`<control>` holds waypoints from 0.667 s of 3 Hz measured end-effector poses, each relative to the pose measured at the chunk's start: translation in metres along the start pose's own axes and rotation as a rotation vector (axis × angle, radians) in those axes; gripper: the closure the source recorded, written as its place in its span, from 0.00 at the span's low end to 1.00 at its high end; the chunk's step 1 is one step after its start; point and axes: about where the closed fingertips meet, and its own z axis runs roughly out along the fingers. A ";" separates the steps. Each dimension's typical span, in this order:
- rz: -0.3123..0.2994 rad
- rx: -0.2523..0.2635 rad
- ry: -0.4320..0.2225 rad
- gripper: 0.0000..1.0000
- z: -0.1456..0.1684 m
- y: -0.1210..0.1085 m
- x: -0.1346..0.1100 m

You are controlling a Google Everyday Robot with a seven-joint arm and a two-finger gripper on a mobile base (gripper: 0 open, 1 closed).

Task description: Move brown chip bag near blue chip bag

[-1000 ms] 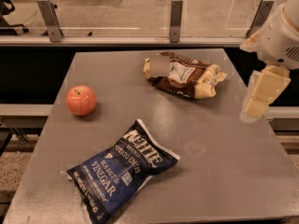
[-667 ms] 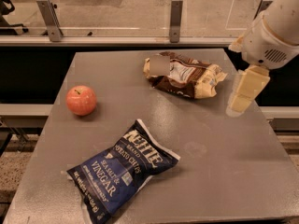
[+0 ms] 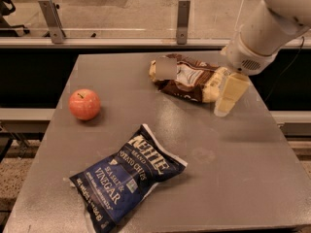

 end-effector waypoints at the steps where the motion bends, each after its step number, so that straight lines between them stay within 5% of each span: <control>1: -0.002 0.015 0.011 0.00 0.020 -0.013 -0.011; 2: -0.001 0.013 0.023 0.00 0.034 -0.019 -0.020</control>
Offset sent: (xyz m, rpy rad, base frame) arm 0.0486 0.0305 -0.0304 -0.0338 -0.0015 -0.0157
